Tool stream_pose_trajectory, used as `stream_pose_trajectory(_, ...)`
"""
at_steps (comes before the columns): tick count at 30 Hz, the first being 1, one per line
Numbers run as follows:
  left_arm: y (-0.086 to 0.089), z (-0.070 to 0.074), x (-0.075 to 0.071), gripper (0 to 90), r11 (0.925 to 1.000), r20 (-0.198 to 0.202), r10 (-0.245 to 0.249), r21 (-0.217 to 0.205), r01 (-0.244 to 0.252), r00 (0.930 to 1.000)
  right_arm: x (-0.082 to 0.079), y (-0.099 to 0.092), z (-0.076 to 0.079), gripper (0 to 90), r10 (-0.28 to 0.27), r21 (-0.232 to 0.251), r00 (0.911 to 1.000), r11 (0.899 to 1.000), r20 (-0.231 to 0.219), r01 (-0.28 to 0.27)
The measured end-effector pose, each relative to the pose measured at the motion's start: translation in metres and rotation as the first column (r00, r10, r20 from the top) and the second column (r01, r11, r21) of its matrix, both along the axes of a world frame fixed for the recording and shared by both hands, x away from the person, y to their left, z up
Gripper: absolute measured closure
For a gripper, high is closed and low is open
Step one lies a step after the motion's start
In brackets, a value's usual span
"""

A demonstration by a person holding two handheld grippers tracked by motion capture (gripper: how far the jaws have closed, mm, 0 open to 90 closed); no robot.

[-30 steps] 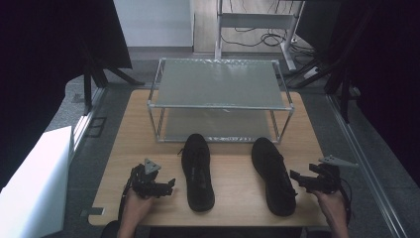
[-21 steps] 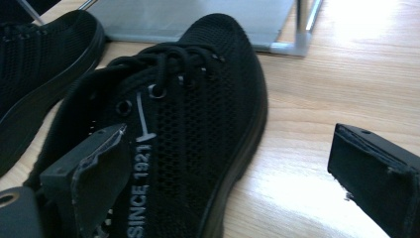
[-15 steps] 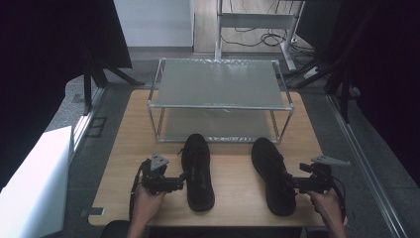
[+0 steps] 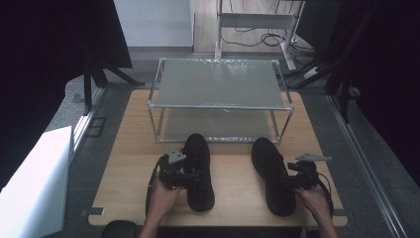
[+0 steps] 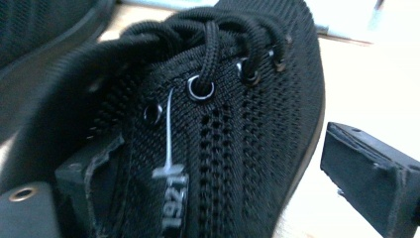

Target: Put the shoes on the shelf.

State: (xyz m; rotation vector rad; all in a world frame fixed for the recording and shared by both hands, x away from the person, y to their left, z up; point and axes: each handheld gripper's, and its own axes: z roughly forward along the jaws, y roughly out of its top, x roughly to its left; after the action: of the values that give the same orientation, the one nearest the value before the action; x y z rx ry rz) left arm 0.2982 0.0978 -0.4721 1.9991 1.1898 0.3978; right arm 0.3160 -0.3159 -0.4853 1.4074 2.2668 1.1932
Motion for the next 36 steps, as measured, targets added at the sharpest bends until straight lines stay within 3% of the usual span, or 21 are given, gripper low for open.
stream_pose_trajectory(3,-0.006,-0.008,0.008,0.2,0.9988,-0.038,0.022,0.044,-0.021,0.9990,0.003,0.005,-0.002,13.0,-0.019,-0.005,0.9998,1.000,0.002,0.019)
stream_pose_trajectory(7,-0.007,-0.015,0.014,0.0,0.9957,-0.048,0.058,0.075,-0.054,0.9972,0.005,0.007,-0.003,21.0,-0.048,-0.016,0.9988,0.999,0.012,0.048)
stream_pose_trajectory(8,-0.007,-0.015,0.015,0.0,0.9954,-0.044,0.055,0.081,-0.052,0.9975,0.005,0.009,-0.003,24.0,-0.059,-0.044,0.9978,0.997,0.029,0.060)
stream_pose_trajectory(9,-0.006,-0.014,0.016,2.9,0.9931,-0.028,0.069,0.097,-0.066,0.9972,0.005,0.014,-0.003,30.8,-0.077,-0.104,0.9956,0.991,0.054,0.082)
stream_pose_trajectory(11,-0.005,-0.013,0.016,7.3,0.9936,-0.025,0.067,0.092,-0.064,0.9975,0.005,0.016,-0.003,35.0,-0.083,-0.130,0.9944,0.987,0.064,0.091)
stream_pose_trajectory(13,-0.003,-0.013,0.015,26.0,0.9948,-0.013,0.056,0.086,-0.054,0.9984,0.004,0.017,-0.002,42.8,-0.095,-0.171,0.9920,0.979,0.083,0.108)
stream_pose_trajectory(15,0.001,-0.013,0.017,36.7,0.9938,-0.009,0.083,0.075,-0.082,0.9965,0.003,0.018,-0.001,49.7,-0.115,-0.186,0.9895,0.974,0.087,0.130)
stream_pose_trajectory(16,0.003,-0.012,0.017,45.4,0.9934,-0.009,0.089,0.073,-0.088,0.9960,0.001,0.018,0.000,58.5,-0.135,-0.205,0.9855,0.967,0.103,0.154)
stream_pose_trajectory(19,0.007,-0.011,0.017,52.7,0.9926,0.001,0.093,0.079,-0.093,0.9957,0.000,0.018,0.001,66.4,-0.152,-0.216,0.9816,0.961,0.115,0.174)
stream_pose_trajectory(20,0.007,-0.010,0.017,60.8,0.9922,0.006,0.093,0.084,-0.093,0.9957,-0.001,0.017,0.002,71.0,-0.170,-0.207,0.9778,0.959,0.122,0.193)
stream_pose_trajectory(24,0.011,-0.008,0.015,70.7,0.9903,0.026,0.099,0.096,-0.101,0.9948,0.000,0.014,0.003,73.0,-0.200,-0.164,0.9749,0.963,0.098,0.214)
stream_pose_trajectory(31,0.029,-0.009,0.015,79.3,0.9958,0.012,0.091,-0.001,-0.091,0.9958,0.001,0.001,0.005,74.3,-0.232,-0.029,0.9725,0.972,0.017,0.233)
stream_pose_trajectory(32,0.031,-0.009,0.016,79.6,0.9955,0.006,0.093,-0.018,-0.093,0.9957,0.001,-0.002,0.005,74.4,-0.230,0.023,0.9730,0.973,-0.013,0.231)
stream_pose_trajectory(33,0.034,-0.009,0.016,79.6,0.9949,-0.004,0.094,-0.036,-0.094,0.9956,0.001,-0.002,0.005,74.4,-0.230,0.023,0.9730,0.973,-0.013,0.231)
stream_pose_trajectory(36,0.041,-0.009,0.018,80.1,0.9917,-0.028,0.091,-0.089,-0.093,0.9955,0.001,-0.002,0.007,74.3,-0.211,0.127,0.9761,0.968,-0.051,0.216)
